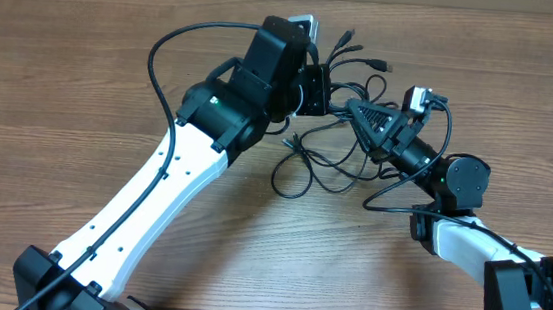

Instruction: Untangle cables

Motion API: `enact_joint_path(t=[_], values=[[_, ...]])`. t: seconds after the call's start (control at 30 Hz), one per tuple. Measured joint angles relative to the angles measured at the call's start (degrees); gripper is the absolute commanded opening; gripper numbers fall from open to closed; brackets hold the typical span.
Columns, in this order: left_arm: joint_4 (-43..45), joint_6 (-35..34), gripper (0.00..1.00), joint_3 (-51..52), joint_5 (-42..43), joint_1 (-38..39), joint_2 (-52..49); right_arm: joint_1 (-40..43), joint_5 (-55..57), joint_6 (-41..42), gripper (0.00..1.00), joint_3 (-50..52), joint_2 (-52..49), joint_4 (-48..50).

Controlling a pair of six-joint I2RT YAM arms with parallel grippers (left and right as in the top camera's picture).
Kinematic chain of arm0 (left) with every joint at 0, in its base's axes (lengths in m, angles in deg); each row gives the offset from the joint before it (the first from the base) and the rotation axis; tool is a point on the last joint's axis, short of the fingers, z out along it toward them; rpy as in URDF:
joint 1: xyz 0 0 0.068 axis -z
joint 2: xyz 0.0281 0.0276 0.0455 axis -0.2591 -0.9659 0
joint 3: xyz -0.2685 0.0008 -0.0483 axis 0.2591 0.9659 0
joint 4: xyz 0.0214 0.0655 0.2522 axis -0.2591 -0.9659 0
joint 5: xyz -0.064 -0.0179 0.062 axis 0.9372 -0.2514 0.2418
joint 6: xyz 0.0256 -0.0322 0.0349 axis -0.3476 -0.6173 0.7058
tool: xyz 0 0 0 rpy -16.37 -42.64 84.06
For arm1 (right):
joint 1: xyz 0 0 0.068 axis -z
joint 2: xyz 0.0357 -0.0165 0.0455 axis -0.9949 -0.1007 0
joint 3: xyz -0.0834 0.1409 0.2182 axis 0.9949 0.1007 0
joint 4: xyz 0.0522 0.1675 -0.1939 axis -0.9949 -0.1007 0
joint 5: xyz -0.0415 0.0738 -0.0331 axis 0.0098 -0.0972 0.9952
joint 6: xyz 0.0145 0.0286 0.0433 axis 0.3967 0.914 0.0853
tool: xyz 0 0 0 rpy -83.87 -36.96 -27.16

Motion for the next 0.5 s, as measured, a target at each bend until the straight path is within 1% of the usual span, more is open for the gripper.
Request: enact_joint_path(t=[0.17,0.3,0.43,0.5], values=[[-0.09,0.00,0.04,0.00,-1.01,-0.44,0.00,0.00,0.13,-0.26,0.31,0.00,0.00,0.04],[-0.07,0.00,0.04,0.00,-0.98,-0.90,0.00,0.00,0.13,-0.37,0.18,0.00,0.00,0.02],[-0.04,0.00,0.04,0.00,-0.98,-0.90,0.00,0.00,0.09,-0.48,0.12,0.00,0.00,-0.28],[-0.07,0.00,0.04,0.00,-0.87,-0.90,0.00,0.00,0.11,-0.55,0.06,0.00,0.00,-0.17]])
